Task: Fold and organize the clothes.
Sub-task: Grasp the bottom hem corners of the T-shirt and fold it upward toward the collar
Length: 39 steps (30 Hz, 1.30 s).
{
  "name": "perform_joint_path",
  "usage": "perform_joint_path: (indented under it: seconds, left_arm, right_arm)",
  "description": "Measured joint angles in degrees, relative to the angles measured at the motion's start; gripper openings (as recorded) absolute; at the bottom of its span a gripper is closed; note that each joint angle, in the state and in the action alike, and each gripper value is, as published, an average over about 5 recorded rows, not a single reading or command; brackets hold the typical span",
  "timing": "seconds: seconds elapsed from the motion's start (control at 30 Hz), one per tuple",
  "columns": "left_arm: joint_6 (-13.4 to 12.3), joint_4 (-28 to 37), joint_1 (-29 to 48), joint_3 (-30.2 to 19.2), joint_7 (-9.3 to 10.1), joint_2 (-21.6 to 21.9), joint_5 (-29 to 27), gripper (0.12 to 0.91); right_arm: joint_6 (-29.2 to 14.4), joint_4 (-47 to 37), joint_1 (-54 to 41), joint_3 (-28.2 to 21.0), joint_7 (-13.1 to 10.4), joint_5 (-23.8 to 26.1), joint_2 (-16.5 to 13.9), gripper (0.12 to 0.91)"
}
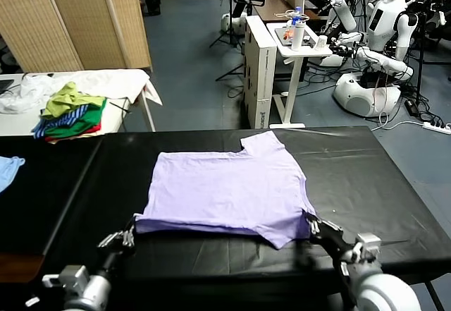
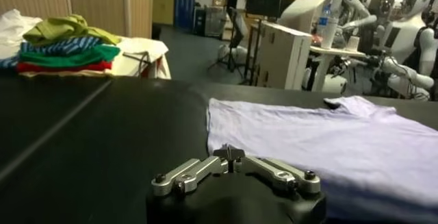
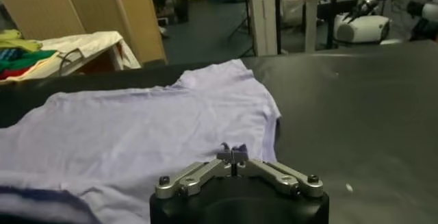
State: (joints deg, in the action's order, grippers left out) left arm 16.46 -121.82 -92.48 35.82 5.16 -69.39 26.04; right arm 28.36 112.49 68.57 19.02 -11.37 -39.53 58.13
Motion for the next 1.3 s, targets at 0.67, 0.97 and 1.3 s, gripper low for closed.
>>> perform_joint_path:
  seconds: [0.67,0.97,1.3]
  left_arm:
    - [0.0,7.8,6.8,-2.8,-0.12,4.1,-0.9,0.144]
    - [1.9,8.2,7.8,-3.6,0.23,3.5,-0.9,0.265]
    - [2.6,5.5,4.0,-2.8,0.13,1.8,-1.2,0.855]
  right_arm:
    - [1.8,-3.4,-2.3,-0.3,0.5,0.8,1.1,0.143]
    - [4.3,2.5,3.4,4.0,3.2,0.9,-1.2,0.583]
    - [3.8,7.2,11.8,10.8,4.6,1.0,-2.7,0.888]
